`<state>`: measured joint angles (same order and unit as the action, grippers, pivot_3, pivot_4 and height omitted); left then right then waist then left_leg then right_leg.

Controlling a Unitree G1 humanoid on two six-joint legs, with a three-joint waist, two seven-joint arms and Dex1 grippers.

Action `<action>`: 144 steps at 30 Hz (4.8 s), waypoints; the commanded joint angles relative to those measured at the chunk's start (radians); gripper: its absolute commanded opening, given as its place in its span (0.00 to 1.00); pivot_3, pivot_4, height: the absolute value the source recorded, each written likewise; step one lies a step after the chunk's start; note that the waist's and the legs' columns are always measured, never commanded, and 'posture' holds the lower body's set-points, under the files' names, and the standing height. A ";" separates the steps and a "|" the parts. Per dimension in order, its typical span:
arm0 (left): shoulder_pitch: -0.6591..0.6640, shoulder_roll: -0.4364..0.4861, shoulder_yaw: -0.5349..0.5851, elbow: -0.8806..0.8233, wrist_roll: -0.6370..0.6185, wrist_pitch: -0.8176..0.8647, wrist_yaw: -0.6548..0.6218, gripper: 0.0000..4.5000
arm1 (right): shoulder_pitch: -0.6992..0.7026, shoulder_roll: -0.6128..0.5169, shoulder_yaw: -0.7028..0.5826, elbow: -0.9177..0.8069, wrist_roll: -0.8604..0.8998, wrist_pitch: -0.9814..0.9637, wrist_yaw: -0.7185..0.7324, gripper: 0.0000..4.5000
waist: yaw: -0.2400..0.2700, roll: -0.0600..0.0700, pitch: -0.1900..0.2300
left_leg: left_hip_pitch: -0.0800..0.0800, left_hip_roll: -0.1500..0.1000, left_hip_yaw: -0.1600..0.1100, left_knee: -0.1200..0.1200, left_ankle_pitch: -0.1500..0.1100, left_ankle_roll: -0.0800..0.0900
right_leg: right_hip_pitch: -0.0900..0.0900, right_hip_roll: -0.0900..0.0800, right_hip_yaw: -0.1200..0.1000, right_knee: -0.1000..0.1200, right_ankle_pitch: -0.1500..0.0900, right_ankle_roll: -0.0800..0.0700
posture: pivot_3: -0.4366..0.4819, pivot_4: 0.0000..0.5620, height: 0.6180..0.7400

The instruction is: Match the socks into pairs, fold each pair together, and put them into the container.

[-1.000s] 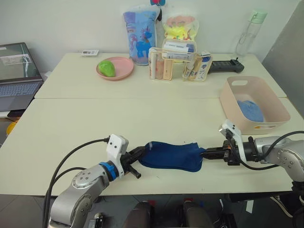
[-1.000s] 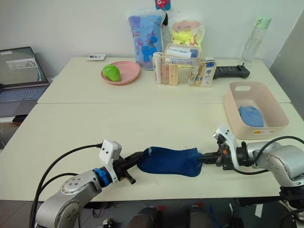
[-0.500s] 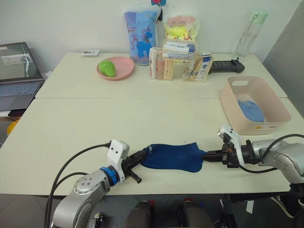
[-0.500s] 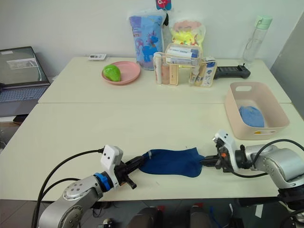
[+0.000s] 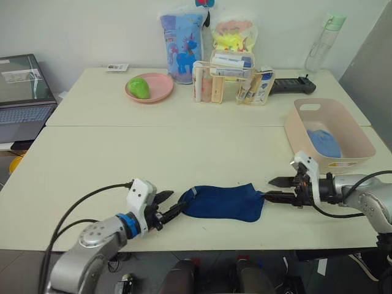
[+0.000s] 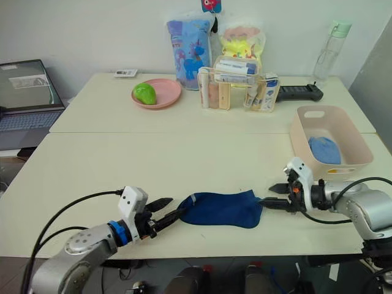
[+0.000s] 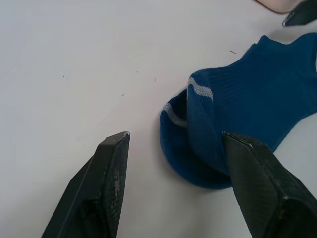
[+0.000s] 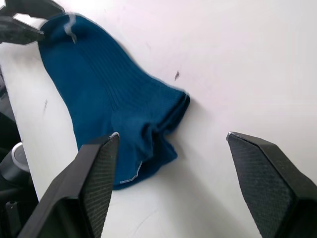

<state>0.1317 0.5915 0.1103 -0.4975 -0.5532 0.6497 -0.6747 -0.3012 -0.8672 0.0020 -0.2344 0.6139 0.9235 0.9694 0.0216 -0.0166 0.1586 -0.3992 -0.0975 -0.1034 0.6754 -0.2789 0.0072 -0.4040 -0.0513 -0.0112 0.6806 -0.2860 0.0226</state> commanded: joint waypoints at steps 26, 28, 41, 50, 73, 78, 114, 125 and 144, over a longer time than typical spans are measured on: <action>-0.174 0.043 -0.244 0.279 0.324 -0.422 -0.183 0.00 | 0.102 0.156 0.241 -0.113 -0.328 -0.345 -0.081 0.00 | -0.003 0.000 0.000 | 0.001 0.000 0.000 -0.001 0.000 -0.001 | 0.000 0.000 0.001 0.000 0.000 0.000 | 0.48 0.27 1.00; -0.155 0.050 -0.220 0.313 0.309 -0.439 -0.195 0.00 | 0.130 0.125 0.224 -0.122 -0.324 -0.345 -0.066 0.00 | -0.001 0.001 0.000 | 0.000 0.000 0.000 0.000 0.000 -0.001 | 0.000 0.000 0.001 0.000 0.000 0.000 | 0.48 0.27 1.00; -0.125 0.051 -0.179 0.271 0.212 -0.408 -0.267 0.00 | 0.194 0.060 0.116 -0.220 -0.229 -0.279 -0.033 0.00 | -0.001 0.001 -0.001 | 0.001 0.000 0.000 0.000 0.000 -0.001 | 0.001 0.000 0.000 0.000 0.000 0.000 | 0.48 0.27 1.00; -0.107 0.134 -0.068 0.095 0.081 -0.301 -0.304 0.35 | 0.165 0.091 -0.059 -0.213 -0.083 -0.097 -0.131 0.37 | 0.000 0.001 -0.001 | 0.001 0.000 0.000 0.000 0.000 0.000 | 0.001 0.000 0.000 0.000 0.000 0.000 | 0.48 0.27 1.00; -0.176 0.085 -0.146 0.113 0.147 -0.365 -0.280 0.78 | 0.212 0.128 0.022 -0.120 -0.125 -0.114 -0.155 0.00 | -0.001 0.001 -0.001 | 0.001 0.000 0.000 0.000 0.000 -0.001 | 0.001 0.000 0.001 0.000 0.000 0.000 | 0.48 0.27 1.00; -0.260 0.031 -0.215 0.150 0.163 -0.374 -0.286 0.58 | 0.151 0.103 -0.021 -0.072 -0.085 -0.058 -0.136 0.00 | 0.000 0.001 -0.001 | 0.001 0.000 0.000 0.000 0.000 -0.001 | 0.001 0.000 0.000 0.000 0.000 0.000 | 0.48 0.27 1.00; -0.406 -0.199 -0.494 0.549 0.434 -0.423 -0.273 0.00 | -0.071 0.329 0.011 -0.169 0.299 0.215 -0.187 0.00 | -0.007 0.003 -0.006 | 0.002 0.000 0.000 0.001 0.000 -0.001 | 0.003 0.000 0.001 0.000 0.000 0.001 | 0.48 0.27 1.00; -0.317 0.062 -0.124 0.176 0.089 -0.042 -0.327 0.00 | -0.169 0.381 0.217 -0.024 0.129 0.114 -0.153 0.00 | -0.026 0.003 -0.005 | 0.001 0.000 0.000 0.000 0.000 -0.001 | 0.000 0.000 0.000 0.002 0.000 0.000 | 0.48 0.27 1.00; -0.432 0.057 -0.123 0.149 0.025 -0.027 -0.312 0.00 | -0.202 0.333 0.130 -0.073 0.233 0.190 -0.032 0.69 | -0.024 0.003 -0.005 | 0.000 -0.001 -0.001 0.000 0.000 -0.001 | -0.001 0.000 0.000 0.000 0.000 0.000 | 0.48 0.27 1.00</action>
<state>-0.2781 0.6522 -0.0154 -0.3063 -0.4966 0.6261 -0.9747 -0.5060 -0.5157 0.1829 -0.2560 0.7945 1.0953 0.9171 -0.0020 -0.0132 0.1539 -0.3989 -0.0982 -0.1041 0.6757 -0.2786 0.0064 -0.4043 -0.0513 -0.0109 0.6807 -0.2857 0.0230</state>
